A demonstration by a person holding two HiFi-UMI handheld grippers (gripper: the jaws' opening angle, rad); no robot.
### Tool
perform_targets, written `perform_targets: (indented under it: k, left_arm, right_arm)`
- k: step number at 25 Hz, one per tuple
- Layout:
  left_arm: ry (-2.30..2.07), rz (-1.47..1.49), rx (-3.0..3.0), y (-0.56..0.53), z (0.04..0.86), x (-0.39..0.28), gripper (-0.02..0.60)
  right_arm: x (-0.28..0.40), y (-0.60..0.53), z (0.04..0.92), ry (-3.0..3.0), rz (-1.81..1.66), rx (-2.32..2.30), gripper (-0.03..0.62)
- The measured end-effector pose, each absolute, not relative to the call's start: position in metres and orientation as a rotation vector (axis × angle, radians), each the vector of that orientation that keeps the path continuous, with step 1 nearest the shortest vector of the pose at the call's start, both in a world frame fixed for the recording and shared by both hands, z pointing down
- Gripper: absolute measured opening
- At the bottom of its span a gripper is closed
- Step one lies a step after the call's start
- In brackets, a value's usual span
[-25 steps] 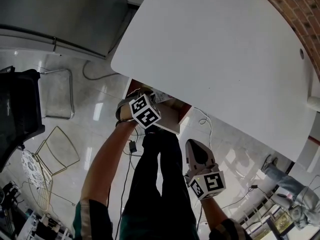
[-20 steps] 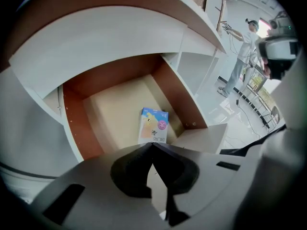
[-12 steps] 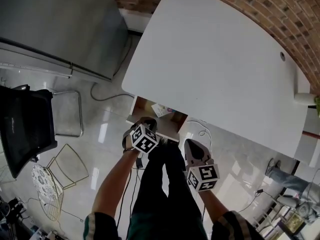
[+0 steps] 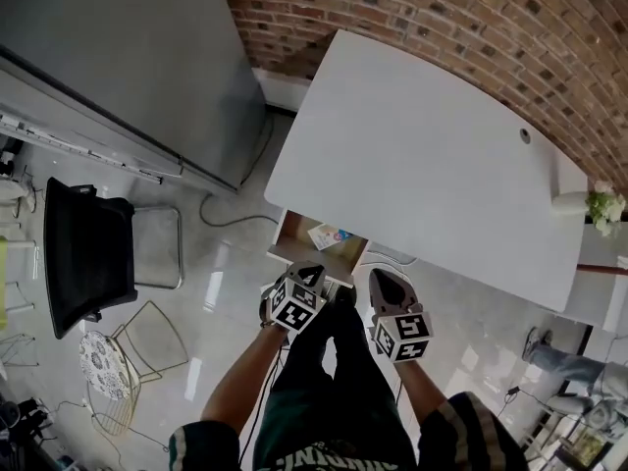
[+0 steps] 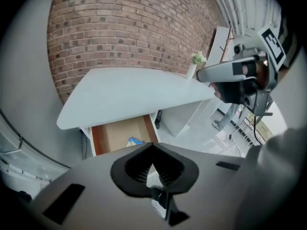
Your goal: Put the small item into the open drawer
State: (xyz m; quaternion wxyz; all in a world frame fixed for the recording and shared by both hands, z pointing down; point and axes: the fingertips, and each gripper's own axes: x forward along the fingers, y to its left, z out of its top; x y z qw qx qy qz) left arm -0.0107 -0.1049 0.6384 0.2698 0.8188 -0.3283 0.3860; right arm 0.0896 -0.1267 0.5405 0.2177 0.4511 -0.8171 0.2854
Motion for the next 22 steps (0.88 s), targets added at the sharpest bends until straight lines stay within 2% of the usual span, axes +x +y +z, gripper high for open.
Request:
perform_targets:
  k: [9,22]
  left_arm:
    - [-1.043,0.784,2.313,-0.112,0.524,-0.007,0.014]
    - [-1.241,0.623,2.481,-0.143,0.414,-0.017,0.014]
  right_arm:
    - [0.093,-0.136,0.463,-2.388,0.662,1.317,0.023]
    - [0.108,-0.147,0.393,-2.496,0.518,1.383,0.023]
